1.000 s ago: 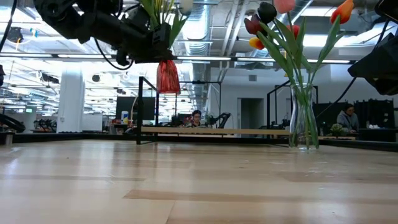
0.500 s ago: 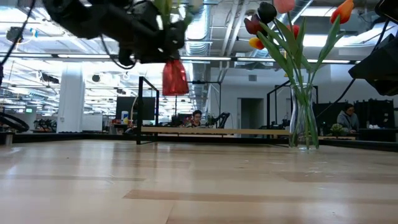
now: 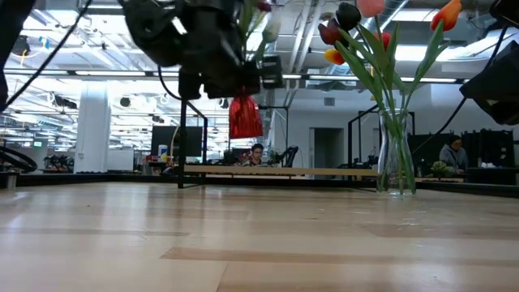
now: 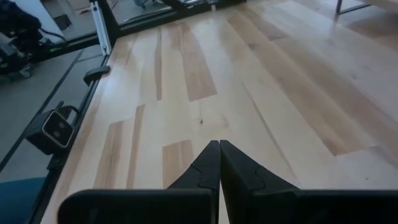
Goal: Pick and place flowers into a vace then onto a shelf
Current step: Put the red vase on the shelf
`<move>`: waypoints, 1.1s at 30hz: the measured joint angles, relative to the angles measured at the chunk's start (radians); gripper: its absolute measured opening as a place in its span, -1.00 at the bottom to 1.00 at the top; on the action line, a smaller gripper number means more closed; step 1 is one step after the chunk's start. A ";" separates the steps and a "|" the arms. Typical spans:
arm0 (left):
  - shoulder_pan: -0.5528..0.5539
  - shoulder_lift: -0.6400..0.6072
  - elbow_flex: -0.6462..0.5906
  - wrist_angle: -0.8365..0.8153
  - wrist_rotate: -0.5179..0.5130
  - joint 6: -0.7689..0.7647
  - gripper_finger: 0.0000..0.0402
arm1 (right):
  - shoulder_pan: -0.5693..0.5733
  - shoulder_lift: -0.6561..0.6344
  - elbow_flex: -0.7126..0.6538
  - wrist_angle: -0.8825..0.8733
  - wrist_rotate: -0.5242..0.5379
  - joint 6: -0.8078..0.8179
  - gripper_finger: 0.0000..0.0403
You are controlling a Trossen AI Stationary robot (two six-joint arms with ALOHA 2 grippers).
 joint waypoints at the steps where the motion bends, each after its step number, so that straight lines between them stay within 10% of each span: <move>1: 0.006 0.022 0.023 -0.001 -0.023 0.011 -0.35 | 0.000 0.000 0.000 0.000 -0.007 0.000 -1.00; 21: 0.122 0.092 0.115 -0.018 -0.093 0.021 -0.35 | 0.023 0.000 0.000 -0.005 -0.123 -0.009 -1.00; 33: 0.167 0.092 0.115 -0.314 0.008 -0.275 -0.35 | 0.022 0.000 0.000 -0.008 -0.123 -0.011 -1.00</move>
